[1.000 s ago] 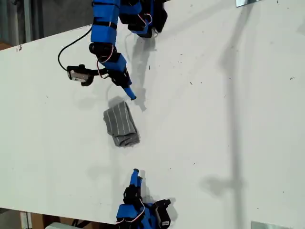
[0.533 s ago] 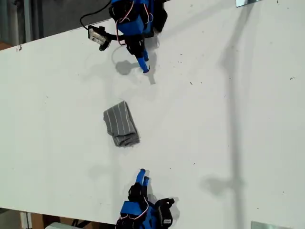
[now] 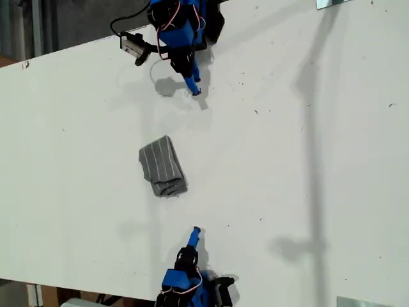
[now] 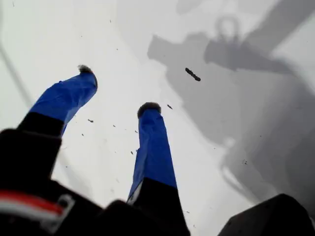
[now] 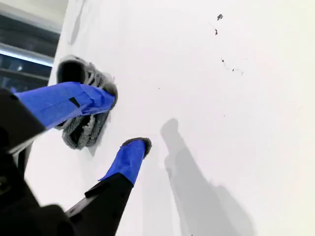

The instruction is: Grasp corners of a square towel and fold twice.

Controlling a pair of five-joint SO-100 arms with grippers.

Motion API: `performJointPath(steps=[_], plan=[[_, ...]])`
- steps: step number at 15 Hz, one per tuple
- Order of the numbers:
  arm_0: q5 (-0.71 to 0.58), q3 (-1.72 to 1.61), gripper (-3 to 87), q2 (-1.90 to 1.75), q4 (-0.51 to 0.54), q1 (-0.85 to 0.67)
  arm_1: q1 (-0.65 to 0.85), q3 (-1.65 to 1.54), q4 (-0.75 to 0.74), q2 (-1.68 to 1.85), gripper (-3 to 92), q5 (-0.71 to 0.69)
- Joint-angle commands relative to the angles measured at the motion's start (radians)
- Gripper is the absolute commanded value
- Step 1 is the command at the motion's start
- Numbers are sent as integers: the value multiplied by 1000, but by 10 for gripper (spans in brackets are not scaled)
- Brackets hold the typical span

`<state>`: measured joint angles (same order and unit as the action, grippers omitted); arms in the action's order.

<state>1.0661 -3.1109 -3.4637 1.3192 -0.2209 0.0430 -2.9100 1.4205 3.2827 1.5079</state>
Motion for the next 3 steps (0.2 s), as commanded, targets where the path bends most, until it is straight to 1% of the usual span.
performJointPath(steps=[1,3], plan=[[-8,-5,173,-3,-11,6,2,14,9,5,222,-6],[-8,-5,173,-3,-11,6,2,14,9,5,222,-6]])
